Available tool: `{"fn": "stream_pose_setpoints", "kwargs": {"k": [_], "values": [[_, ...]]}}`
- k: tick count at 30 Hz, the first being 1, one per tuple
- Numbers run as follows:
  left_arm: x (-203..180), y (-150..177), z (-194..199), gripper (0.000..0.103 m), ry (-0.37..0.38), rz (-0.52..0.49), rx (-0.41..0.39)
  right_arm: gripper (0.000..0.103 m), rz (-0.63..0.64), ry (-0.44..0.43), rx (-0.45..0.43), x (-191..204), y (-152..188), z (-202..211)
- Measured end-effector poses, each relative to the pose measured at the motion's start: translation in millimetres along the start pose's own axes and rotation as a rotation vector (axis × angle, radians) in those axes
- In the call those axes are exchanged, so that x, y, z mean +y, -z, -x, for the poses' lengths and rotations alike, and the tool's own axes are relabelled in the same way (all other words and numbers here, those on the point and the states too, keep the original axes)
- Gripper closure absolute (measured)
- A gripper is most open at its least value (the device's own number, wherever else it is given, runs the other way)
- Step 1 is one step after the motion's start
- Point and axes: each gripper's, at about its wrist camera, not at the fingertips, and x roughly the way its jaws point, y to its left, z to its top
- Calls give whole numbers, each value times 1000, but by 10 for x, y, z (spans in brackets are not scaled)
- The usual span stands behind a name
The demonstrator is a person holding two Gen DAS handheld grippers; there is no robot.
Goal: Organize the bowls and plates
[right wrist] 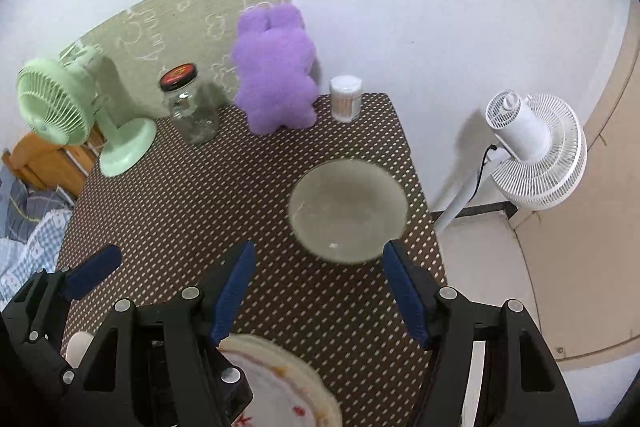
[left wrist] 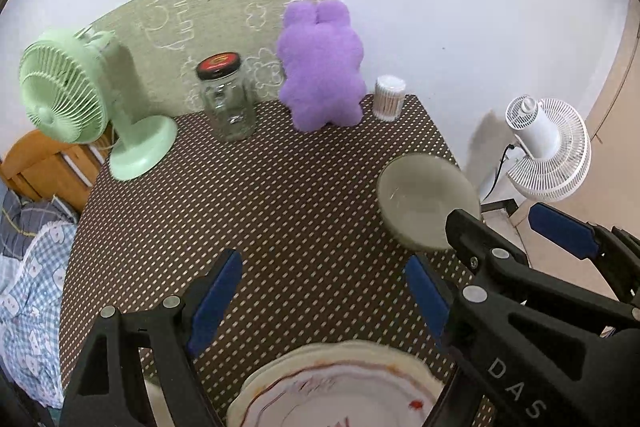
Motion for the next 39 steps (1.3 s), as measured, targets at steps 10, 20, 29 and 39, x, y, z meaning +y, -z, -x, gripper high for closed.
{"fn": "stream_pose_setpoints", "kwargs": {"k": [10, 20, 29, 39], "values": [[-381, -243, -478, 18, 17, -33, -1, 33, -58, 5, -11, -423, -149, -418], [-609, -329, -928, 26, 6, -41, 19, 33, -90, 33, 17, -684, -223, -874], [-683, -373, -1278, 35, 6, -58, 77, 41, -130, 30, 61, -781, -228, -1216], [-691, -406, -1528, 64, 13, -48, 131, 65, -148, 21, 108, -840, -242, -1462]]}}
